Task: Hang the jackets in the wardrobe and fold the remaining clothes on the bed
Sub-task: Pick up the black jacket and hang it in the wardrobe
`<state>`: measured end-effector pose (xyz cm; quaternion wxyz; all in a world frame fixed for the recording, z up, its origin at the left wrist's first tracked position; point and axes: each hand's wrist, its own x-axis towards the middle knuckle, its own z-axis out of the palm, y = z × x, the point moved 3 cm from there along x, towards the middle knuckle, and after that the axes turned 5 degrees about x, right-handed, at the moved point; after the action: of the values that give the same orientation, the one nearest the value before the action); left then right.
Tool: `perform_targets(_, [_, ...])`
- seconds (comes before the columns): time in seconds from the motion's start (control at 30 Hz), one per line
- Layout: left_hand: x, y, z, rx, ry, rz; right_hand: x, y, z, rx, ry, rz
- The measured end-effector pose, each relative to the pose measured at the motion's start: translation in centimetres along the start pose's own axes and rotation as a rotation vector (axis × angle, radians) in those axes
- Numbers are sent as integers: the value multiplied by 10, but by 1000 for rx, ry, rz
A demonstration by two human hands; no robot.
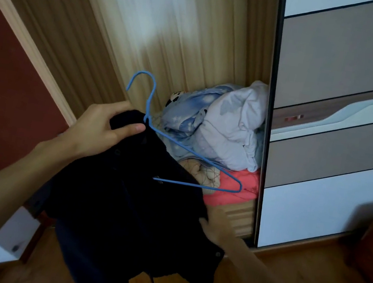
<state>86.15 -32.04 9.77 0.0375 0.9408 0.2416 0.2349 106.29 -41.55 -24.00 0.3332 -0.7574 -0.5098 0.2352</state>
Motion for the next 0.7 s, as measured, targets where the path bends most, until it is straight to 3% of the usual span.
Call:
perform_targets(0.2, [-32,-32,-16,36,54,-100,44,-29,-121,-40,254,-154])
perform_targets(0.4, [-42,-44,-11,33,115,-182,54,-121,-221,-107,303,-229])
perform_targets(0.7, [-19,-19,4,149,360,-360,15,-243,-245,-270,279,-396])
